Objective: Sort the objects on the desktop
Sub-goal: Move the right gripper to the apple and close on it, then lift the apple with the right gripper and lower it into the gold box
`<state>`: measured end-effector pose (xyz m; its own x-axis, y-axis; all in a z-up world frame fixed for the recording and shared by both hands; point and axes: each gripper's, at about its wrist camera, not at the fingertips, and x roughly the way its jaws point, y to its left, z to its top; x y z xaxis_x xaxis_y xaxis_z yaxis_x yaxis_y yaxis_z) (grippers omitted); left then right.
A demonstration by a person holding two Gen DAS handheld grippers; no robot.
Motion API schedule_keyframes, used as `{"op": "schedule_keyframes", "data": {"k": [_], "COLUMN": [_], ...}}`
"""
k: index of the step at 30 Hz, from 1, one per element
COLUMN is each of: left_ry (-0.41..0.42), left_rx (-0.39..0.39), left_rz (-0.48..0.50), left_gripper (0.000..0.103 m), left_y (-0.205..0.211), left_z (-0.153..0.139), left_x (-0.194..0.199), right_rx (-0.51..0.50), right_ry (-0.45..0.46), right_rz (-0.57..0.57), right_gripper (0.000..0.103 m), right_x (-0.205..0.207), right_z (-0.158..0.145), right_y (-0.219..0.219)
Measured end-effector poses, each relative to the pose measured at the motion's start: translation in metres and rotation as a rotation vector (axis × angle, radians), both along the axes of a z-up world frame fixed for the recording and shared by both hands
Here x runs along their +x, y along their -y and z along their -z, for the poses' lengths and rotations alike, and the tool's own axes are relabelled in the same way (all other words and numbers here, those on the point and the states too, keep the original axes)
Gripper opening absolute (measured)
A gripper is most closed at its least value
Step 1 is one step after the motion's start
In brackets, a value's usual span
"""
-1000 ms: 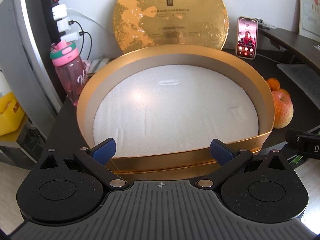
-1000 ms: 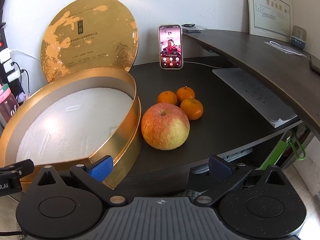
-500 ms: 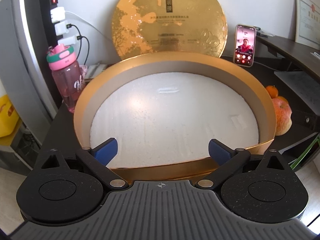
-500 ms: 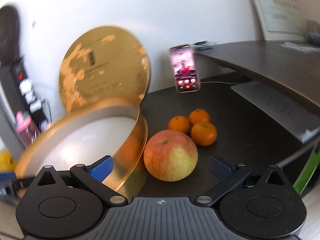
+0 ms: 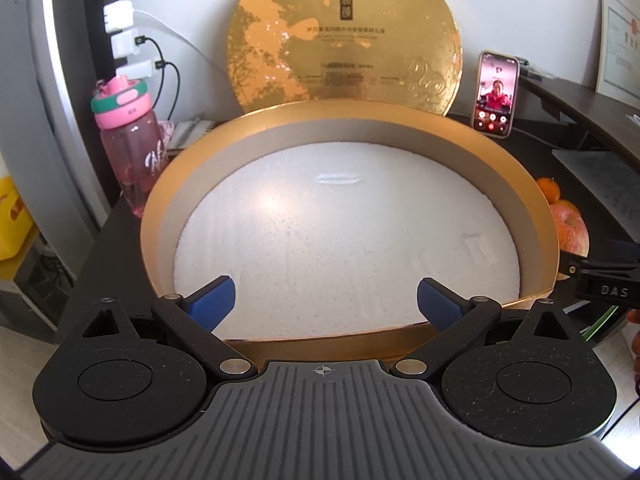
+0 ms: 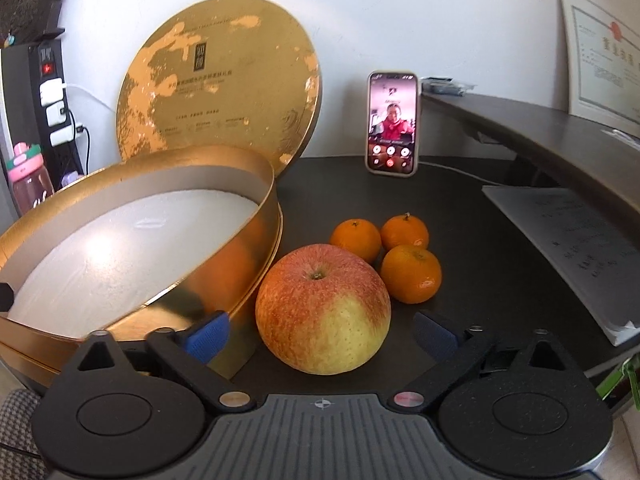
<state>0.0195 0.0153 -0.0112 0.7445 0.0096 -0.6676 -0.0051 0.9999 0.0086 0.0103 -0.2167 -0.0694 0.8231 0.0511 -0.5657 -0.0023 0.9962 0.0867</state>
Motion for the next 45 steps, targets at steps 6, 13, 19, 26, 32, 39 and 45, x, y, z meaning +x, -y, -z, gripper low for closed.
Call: {"op": "schedule_keyframes", "data": {"k": [6,13,19,26,32,39,45], "left_ry": [-0.006,-0.003,-0.008,-0.006,-0.008,-0.007,0.0], "left_rx": [0.008,0.017,0.022,0.017,0.017,0.014,0.001], "left_rz": [-0.01,-0.008,-0.013,-0.016,-0.016,-0.025,-0.035], "left_gripper": [0.1,0.1,0.1,0.1,0.1,0.1,0.1], "left_y": [-0.001,0.002,0.001,-0.001,-0.001,-0.005,-0.014], "left_z": [0.001,0.0,0.001,0.001,0.002,0.003,0.001], "left_x": [0.001,0.001,0.001,0.0,0.001,-0.001,-0.005], "right_rx": [0.004,0.013,0.019,0.012,-0.032,-0.043,-0.04], "right_ry": [-0.003,-0.008,-0.018,-0.044,-0.011,-0.054,-0.068], "right_rz": [-0.013,-0.04,-0.027,-0.003,0.042,0.132,0.166], "right_gripper": [0.092,0.089,0.084,0.084,0.094,0.087,0.084], "right_x": [0.01,0.019,0.016,0.009,0.008,0.017,0.015], "right_z": [0.007,0.013,0.011,0.009,0.006,0.009,0.008], "right_y": [0.007,0.007,0.008,0.021,0.011,0.001,-0.002]}}
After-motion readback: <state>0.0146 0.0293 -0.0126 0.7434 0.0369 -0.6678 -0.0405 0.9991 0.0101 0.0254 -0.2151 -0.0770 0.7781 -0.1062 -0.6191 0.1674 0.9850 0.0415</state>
